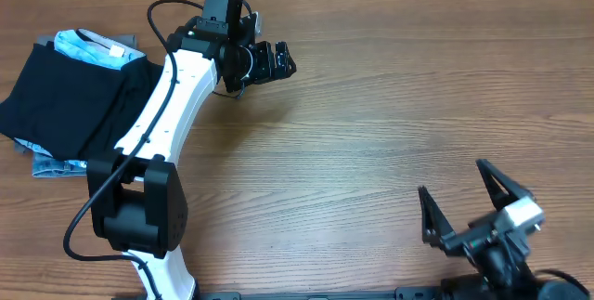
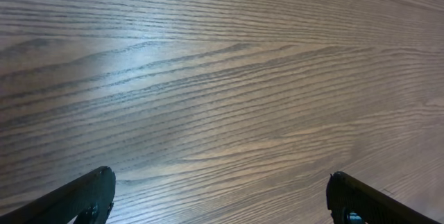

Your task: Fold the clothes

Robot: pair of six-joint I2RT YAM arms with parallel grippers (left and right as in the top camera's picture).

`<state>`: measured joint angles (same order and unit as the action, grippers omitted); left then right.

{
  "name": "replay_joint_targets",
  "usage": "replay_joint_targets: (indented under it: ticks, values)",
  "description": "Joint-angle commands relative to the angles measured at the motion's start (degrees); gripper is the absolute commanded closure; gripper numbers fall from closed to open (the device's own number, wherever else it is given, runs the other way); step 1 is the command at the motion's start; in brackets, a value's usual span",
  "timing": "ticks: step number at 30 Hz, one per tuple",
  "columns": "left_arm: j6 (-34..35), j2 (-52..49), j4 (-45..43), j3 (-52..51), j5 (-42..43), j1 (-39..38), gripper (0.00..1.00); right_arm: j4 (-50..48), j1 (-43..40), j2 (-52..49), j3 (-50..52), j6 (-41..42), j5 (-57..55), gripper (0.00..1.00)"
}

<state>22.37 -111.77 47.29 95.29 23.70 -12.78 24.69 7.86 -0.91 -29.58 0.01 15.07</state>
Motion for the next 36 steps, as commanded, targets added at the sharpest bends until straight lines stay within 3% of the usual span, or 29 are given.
replay_joint_targets:
  ticks: [1, 6, 9, 27, 36]
  values:
    - [-0.1, 2.0, 0.0, 1.5, -0.3, -0.1, 0.00, -10.0, -0.3, 0.7, 7.5, 0.0, 0.0, 0.00]
    - [-0.1, 2.0, 0.0, 1.5, -0.3, -0.1, 0.00, -28.8, -0.3, 0.7, 18.4, 0.0, -0.5, 0.00]
    - [-0.1, 2.0, 0.0, 1.5, -0.3, -0.1, 0.00, -33.3, -0.3, 0.7, 21.4, 0.0, -2.0, 0.00]
    - [-0.1, 2.0, 0.0, 1.5, -0.3, -0.1, 0.00, -33.5, -0.3, 0.7, 29.2, 0.0, -7.1, 0.00]
    - [-0.1, 2.0, 0.0, 1.5, -0.3, -0.1, 0.00, -25.8, -0.5, 0.7, 29.1, 0.0, -7.4, 0.00]
